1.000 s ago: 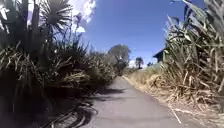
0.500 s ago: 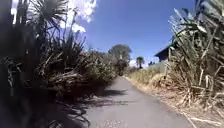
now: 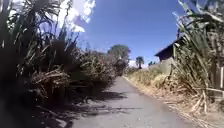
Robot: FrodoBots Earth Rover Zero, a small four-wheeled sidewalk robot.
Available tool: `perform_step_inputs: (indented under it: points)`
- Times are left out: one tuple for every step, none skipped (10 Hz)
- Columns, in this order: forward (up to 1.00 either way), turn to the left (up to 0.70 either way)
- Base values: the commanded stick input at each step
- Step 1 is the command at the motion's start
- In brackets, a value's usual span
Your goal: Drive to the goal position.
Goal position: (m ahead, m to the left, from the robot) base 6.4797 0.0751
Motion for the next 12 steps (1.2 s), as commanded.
perform_step_inputs:
  points:
    - [0.85,0.0]
    - [0.85,0.0]
    - [0.85,0.0]
    - [0.85,0.07]
    - [0.85,0.04]
    - [0.85,0.01]
    - [0.85,0.0]
    - [0.85,0.0]
    - [0.85,0.0]
    - [0.85,0.0]
    - [0.85,0.0]
    - [0.85,0.0]
